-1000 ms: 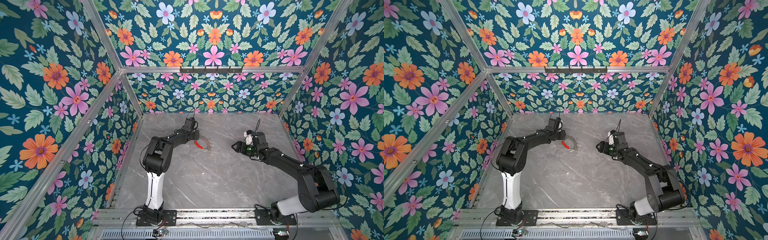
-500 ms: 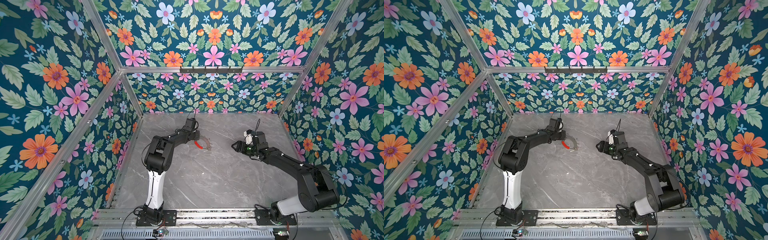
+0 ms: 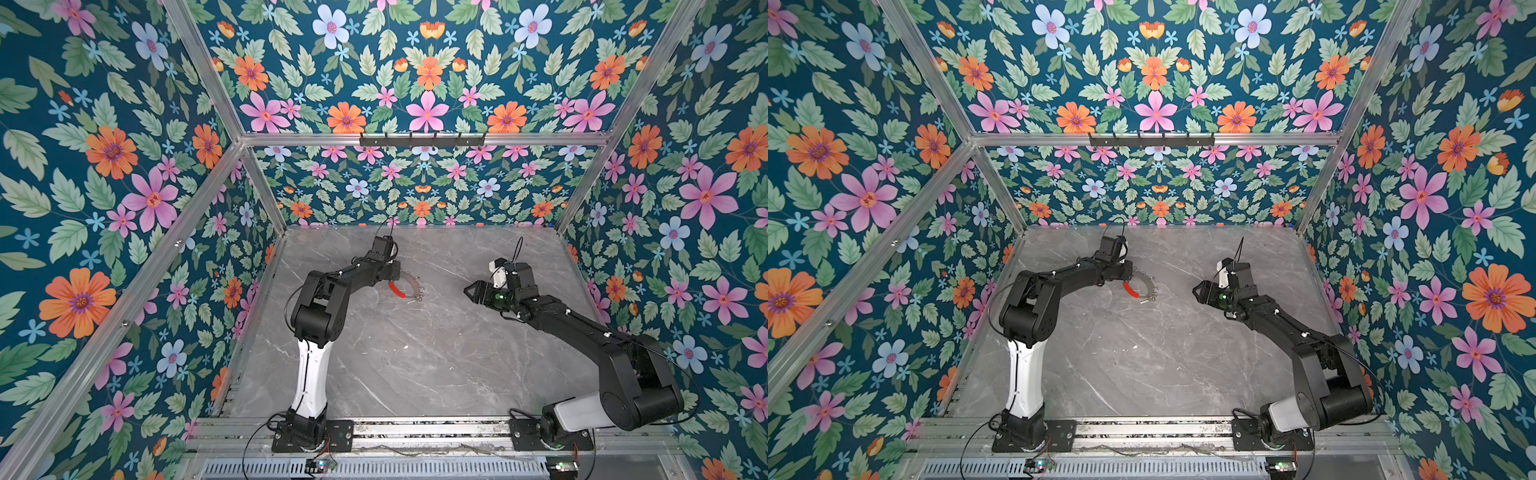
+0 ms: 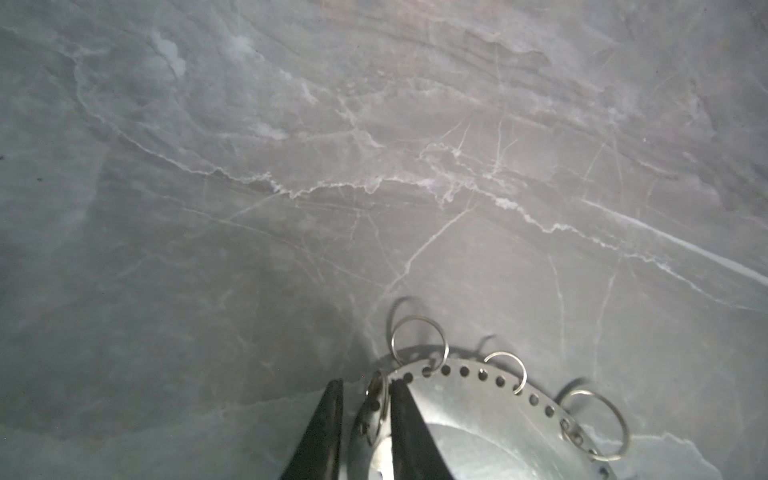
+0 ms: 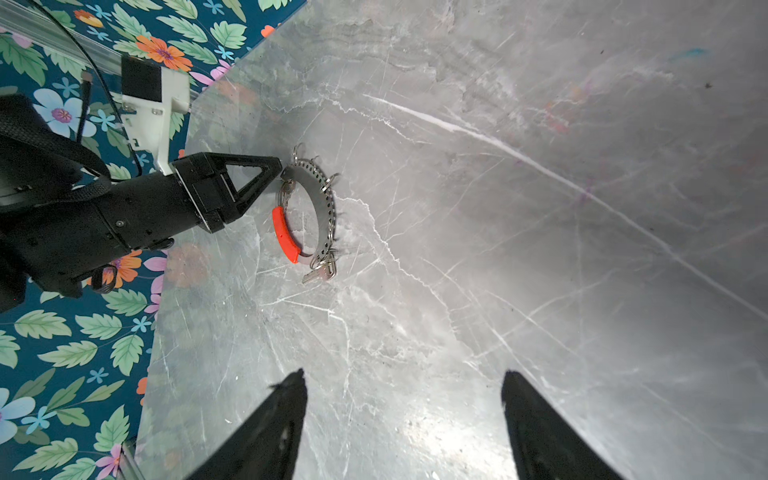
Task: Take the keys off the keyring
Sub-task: 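Close the left gripper on the keyring rim near a key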
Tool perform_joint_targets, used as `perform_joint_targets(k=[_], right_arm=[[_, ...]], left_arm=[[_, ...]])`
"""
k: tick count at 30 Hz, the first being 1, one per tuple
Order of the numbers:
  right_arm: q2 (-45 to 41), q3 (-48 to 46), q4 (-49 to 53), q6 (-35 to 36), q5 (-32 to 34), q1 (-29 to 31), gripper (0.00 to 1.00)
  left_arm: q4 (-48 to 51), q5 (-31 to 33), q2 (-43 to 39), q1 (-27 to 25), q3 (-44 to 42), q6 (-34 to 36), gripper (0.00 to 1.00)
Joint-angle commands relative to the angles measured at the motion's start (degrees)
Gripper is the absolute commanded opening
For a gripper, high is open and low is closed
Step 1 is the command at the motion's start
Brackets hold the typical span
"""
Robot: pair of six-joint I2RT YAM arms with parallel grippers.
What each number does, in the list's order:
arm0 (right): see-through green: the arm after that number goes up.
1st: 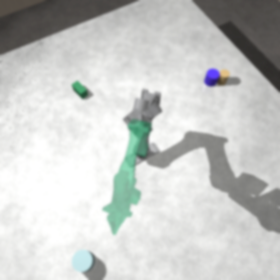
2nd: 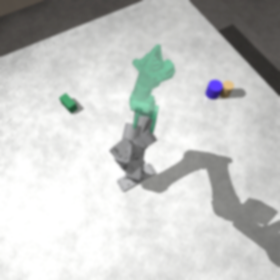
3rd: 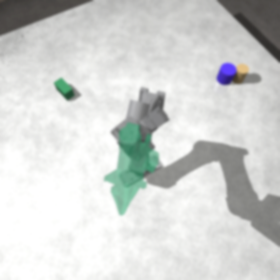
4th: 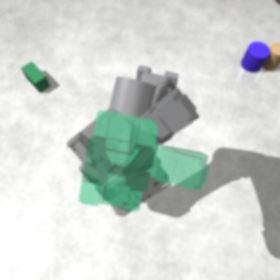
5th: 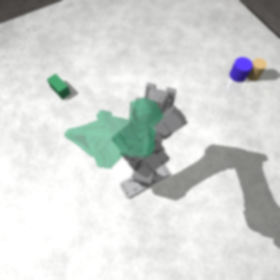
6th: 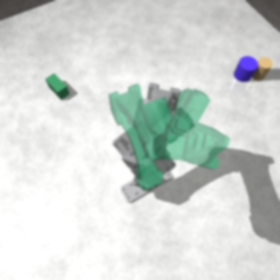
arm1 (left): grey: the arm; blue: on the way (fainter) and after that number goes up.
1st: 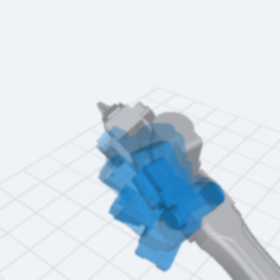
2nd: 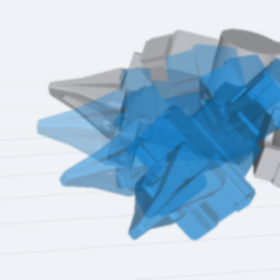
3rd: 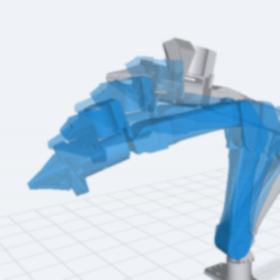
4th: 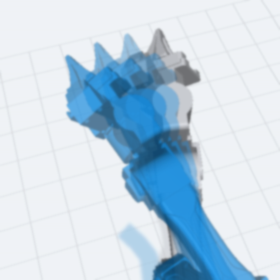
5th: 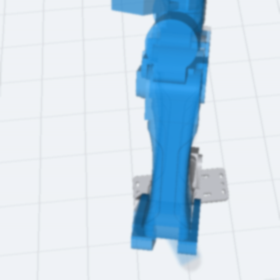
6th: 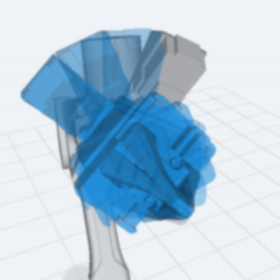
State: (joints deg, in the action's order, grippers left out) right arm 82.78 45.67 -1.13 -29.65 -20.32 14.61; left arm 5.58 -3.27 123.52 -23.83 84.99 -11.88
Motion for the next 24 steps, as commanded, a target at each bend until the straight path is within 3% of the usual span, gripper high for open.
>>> perform_joint_targets(k=[1, 10, 17, 20, 22, 23, 24], right_arm=[[-0.3, -0.1, 0.2, -0.3, 0.5, 0.1, 0.76], [-0.6, -0.5, 0.1, -0.9, 0.2, 0.1, 0.76], [-2.7, -1.5, -1.0, -0.8, 0.1, 0.1, 0.76], [-4.7, -3.1, -3.9, -1.3, -0.8, 0.1, 0.83], [-6.1, -4.4, -6.2, -1.9, -1.4, 0.1, 0.90], [-6.9, -5.1, -7.4, -2.5, -1.4, 0.1, 0.99], [-7.7, -5.9, -8.6, -3.1, -1.4, 0.1, 0.99]], left_arm=[[0.2, 0.0, 0.0, -0.1, -0.2, 0.9, 0.21], [-1.3, -1.1, -0.7, -0.4, -0.6, 1.7, 0.01], [-4.1, -1.5, -5.7, -1.0, -4.5, 2.4, 0.00], [-5.6, -2.2, -9.9, -1.9, -7.2, 2.6, 0.00], [-6.0, -2.3, -12.6, -2.6, -8.7, 2.9, 0.00], [-6.5, -2.5, -14.3, -3.1, -9.6, 2.9, 0.00], [-6.9, -2.8, -15.9, -3.6, -10.7, 2.9, 0.00]])
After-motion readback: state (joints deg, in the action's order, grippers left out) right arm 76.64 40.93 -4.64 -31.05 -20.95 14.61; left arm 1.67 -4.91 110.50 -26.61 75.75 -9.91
